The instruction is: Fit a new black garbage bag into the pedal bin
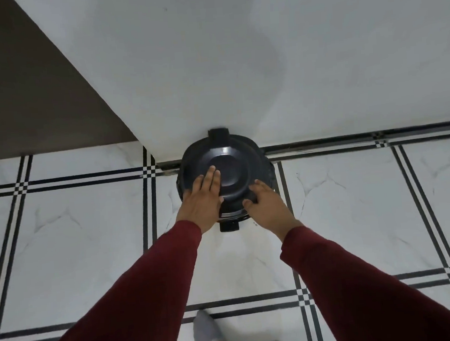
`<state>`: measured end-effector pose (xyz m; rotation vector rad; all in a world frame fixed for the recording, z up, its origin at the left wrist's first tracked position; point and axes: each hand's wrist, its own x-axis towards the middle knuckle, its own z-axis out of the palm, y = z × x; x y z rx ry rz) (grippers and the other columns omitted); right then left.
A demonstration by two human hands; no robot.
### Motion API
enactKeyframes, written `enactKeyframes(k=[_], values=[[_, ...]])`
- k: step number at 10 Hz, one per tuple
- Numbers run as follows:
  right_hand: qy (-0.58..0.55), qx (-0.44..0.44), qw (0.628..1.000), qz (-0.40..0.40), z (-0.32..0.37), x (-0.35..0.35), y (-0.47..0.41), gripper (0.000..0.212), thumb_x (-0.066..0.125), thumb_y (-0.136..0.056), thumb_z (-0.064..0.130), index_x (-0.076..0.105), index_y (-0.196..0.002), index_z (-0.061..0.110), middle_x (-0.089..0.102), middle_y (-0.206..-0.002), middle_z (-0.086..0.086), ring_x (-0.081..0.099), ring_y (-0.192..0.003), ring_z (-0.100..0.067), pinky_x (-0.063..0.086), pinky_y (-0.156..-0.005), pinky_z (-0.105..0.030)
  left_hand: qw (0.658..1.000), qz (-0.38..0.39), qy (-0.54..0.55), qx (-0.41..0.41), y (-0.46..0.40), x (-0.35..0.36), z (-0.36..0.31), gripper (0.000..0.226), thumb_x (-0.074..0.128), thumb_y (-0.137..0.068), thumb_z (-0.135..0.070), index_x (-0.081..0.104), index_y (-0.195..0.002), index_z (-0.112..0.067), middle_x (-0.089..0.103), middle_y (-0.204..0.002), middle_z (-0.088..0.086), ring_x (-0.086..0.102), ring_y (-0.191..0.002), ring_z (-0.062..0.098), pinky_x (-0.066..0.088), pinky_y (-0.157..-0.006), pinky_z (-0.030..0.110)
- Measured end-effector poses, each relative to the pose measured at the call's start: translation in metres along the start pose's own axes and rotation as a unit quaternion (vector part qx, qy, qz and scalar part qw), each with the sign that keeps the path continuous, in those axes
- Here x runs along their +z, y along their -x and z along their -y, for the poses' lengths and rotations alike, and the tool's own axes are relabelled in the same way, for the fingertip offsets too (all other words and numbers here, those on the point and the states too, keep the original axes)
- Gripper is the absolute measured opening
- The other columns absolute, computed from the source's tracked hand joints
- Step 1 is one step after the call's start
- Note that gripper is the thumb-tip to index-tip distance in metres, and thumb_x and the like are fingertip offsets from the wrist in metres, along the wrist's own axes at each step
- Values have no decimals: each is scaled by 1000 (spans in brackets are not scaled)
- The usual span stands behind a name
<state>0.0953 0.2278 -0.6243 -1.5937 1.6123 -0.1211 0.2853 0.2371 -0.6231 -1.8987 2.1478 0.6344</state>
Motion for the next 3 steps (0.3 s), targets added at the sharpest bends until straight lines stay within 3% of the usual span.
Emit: enactKeyframes(k=[1, 3], values=[[-15, 8, 1000, -13, 20, -40, 12, 46, 59, -97, 22, 55, -141, 11, 49, -153, -9, 47, -140, -27, 33, -103, -25, 999, -14, 30, -40, 6, -54, -10, 65, 35, -109, -33, 9, -164, -9, 6, -173, 8, 22, -153, 32, 38, -116, 53], [30, -49, 997, -51, 106, -153, 65, 62, 59, -98, 33, 44, -152, 8, 43, -159, -12, 41, -145, -28, 32, -117, -32, 991, -65, 103, -50, 65, -197, -43, 61, 32, -110, -35, 15, -163, -10, 15, -172, 8, 18, -154, 30, 29, -119, 49]])
